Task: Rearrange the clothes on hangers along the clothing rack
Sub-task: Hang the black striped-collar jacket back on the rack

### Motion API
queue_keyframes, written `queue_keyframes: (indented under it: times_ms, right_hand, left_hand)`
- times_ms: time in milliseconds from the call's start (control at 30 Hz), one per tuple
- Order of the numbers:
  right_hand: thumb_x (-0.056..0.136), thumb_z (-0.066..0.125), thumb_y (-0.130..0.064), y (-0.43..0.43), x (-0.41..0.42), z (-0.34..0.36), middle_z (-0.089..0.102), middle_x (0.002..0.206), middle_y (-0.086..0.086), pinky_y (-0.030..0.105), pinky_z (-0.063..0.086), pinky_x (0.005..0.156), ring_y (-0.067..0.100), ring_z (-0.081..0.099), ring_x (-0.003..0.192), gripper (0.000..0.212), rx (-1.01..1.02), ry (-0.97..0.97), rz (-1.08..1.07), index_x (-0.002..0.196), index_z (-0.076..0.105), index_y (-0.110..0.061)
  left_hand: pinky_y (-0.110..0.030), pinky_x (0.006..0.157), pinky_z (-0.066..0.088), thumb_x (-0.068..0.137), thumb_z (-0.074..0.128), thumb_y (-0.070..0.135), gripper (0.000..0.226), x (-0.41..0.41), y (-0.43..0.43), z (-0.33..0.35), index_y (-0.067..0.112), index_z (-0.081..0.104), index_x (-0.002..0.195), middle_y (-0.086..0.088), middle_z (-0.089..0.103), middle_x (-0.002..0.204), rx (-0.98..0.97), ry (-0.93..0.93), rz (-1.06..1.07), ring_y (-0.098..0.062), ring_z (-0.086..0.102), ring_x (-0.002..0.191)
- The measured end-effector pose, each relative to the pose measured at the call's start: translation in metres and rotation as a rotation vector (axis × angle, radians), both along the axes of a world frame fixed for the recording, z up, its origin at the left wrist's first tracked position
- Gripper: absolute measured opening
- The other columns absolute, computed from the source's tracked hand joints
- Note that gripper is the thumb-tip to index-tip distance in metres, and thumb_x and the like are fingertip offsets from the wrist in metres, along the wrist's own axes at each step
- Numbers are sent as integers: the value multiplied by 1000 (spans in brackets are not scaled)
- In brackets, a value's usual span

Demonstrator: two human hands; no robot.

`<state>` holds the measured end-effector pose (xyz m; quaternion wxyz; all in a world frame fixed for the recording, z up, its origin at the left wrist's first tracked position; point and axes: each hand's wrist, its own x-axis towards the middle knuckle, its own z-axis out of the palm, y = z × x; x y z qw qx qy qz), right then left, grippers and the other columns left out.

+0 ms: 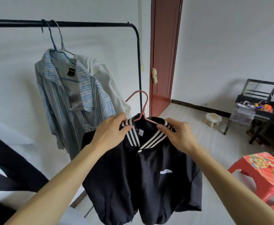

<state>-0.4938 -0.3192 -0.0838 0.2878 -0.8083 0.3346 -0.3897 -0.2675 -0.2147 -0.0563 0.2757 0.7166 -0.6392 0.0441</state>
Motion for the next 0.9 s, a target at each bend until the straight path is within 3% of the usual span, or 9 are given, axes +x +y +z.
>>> queue_keyframes:
  times_ms: [100,167,267,433,533,667,733,800,900]
  right_hand:
    - [85,74,-37,4,6,6,68,80,-5,20,44,67,10,59,74,16,-43,-41,-15,93,72,-23]
    - [82,75,-44,0,3,6,68,93,-14,8,41,75,3,60,88,26,-68,22,3,102,69,-29]
    - [89,56,-55,-11,-9,3,66,104,-18,19,41,91,6,58,100,34,-113,235,44,113,65,-34]
    - [95,57,-31,-8,4,12,55,88,-13,27,43,80,10,51,85,16,-284,341,82,103,69,-25]
    - [94,57,-33,10,32,28,58,73,-12,23,45,68,6,53,69,10,-184,392,217,91,64,-26]
    - [93,60,-28,29,79,42,50,64,-11,24,37,65,4,45,63,21,52,252,351,77,55,-16]
    - [93,61,-25,36,103,47,46,62,-11,25,35,64,5,42,62,25,121,152,367,73,52,-12]
    - [93,61,-24,43,124,52,42,61,-11,28,33,64,7,40,61,28,182,79,387,71,48,-12]
    - [93,62,-24,53,155,70,40,64,-6,32,31,65,11,39,61,32,263,-36,441,73,44,-7]
  left_hand:
    - [-37,63,49,95,51,43,21,-6,-4,4,28,57,108,4,61,75,41,107,-65,-13,52,57]
    - [-31,63,50,95,55,39,18,-2,-4,6,30,62,109,5,65,77,-12,184,-60,-12,53,55]
    - [-15,61,42,91,63,33,14,12,4,8,27,68,103,14,65,78,-108,264,-10,-8,57,67]
    - [-14,75,43,90,65,35,19,37,20,11,29,69,108,14,67,91,-137,312,82,-6,59,83]
    - [-10,70,40,91,64,32,18,52,28,19,27,70,107,8,67,89,-177,340,156,-7,57,81]
    - [-26,65,45,93,59,36,18,83,42,36,31,66,109,2,68,83,-84,249,230,-13,59,71]
    - [-28,85,49,92,57,42,30,98,59,54,33,59,121,8,68,110,-57,172,281,-10,61,97]
    - [-37,96,46,92,52,47,42,110,80,79,34,49,132,10,57,130,-27,-45,404,-15,50,121]
    - [-38,98,39,94,47,45,44,120,120,118,31,48,135,5,49,139,-76,-345,602,-20,41,128]
